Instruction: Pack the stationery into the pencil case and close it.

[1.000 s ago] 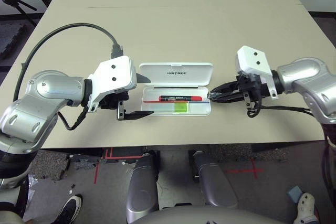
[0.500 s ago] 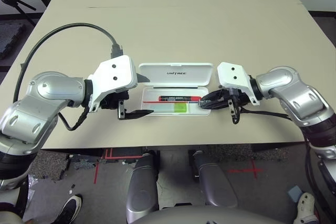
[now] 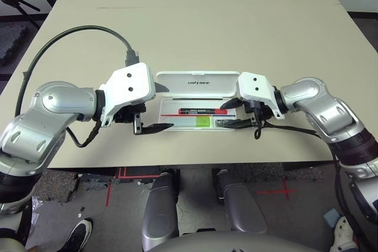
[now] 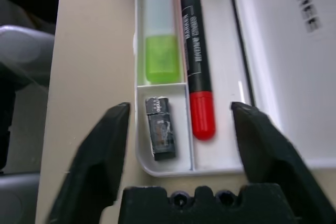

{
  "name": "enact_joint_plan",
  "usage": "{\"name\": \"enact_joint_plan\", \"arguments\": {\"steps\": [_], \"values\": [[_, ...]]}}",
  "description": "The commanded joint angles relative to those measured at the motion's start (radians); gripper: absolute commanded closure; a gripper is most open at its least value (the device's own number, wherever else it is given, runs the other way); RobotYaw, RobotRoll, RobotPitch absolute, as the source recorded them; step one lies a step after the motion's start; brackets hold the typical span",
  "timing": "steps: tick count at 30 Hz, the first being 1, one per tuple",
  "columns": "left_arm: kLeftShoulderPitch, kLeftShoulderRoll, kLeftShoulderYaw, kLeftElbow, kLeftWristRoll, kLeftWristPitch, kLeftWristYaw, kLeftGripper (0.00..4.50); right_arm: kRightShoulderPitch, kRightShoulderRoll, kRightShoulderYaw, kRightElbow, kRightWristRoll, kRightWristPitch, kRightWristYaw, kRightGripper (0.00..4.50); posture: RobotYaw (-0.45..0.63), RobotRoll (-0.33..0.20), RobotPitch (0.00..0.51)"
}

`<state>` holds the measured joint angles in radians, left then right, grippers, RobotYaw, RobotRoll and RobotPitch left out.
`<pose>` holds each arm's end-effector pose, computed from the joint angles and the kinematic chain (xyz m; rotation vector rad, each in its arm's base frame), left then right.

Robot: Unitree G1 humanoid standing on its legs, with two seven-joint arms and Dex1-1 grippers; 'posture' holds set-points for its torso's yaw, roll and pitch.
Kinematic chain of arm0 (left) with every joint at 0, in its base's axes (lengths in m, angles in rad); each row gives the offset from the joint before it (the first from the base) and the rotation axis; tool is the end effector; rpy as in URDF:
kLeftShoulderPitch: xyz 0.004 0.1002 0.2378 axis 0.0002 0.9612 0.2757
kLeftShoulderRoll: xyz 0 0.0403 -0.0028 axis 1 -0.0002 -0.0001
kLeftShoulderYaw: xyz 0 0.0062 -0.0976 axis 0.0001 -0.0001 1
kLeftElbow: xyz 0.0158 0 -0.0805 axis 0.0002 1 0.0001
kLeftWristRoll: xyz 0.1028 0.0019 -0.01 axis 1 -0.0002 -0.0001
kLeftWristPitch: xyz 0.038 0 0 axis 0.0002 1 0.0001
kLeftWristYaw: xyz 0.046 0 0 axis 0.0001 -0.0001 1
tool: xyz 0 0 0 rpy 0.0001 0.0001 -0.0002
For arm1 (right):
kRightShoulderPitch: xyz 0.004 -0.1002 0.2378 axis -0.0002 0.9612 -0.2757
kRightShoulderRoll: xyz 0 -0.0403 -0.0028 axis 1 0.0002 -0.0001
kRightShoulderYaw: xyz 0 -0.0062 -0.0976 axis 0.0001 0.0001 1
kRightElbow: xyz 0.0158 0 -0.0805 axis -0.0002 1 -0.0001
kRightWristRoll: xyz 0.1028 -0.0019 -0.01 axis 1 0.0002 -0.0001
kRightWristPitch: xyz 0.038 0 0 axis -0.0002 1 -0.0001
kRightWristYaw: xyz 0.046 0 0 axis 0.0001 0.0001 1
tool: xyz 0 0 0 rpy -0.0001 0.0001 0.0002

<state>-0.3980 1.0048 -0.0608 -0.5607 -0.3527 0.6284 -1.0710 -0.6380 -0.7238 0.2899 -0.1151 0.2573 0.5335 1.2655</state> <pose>0.2156 0.2075 0.2405 0.7931 0.2108 -1.1728 0.2803 -0.1829 0.2045 -0.5765 0.3041 1.4067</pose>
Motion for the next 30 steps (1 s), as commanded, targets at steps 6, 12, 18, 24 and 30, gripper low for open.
{"name": "enact_joint_plan", "arguments": {"steps": [6,12,18,24,30], "values": [[0.078,0.029,0.020,0.027,0.013,-0.028,-0.004,0.00,0.043,-0.238,-0.204,0.018,0.171,0.112,0.157,0.02,0.07,0.000,0.215],[0.122,0.049,0.040,0.091,0.030,-0.072,-0.005,0.00,0.038,-0.286,-0.294,0.101,0.226,0.151,0.169,0.02,0.06,0.000,0.213],[0.136,0.045,0.068,0.151,0.028,-0.106,-0.009,0.00,0.093,-0.301,-0.310,0.078,0.256,0.168,0.169,0.02,0.05,0.000,0.222],[0.113,0.027,0.080,0.243,0.055,-0.168,0.015,0.39,0.116,-0.301,-0.307,0.053,0.272,0.180,0.164,0.00,0.05,0.000,0.226],[0.066,-0.003,0.064,0.394,0.126,-0.264,0.053,2.52,0.132,-0.305,-0.302,0.041,0.272,0.179,0.167,0.00,0.05,0.000,0.227]]}}
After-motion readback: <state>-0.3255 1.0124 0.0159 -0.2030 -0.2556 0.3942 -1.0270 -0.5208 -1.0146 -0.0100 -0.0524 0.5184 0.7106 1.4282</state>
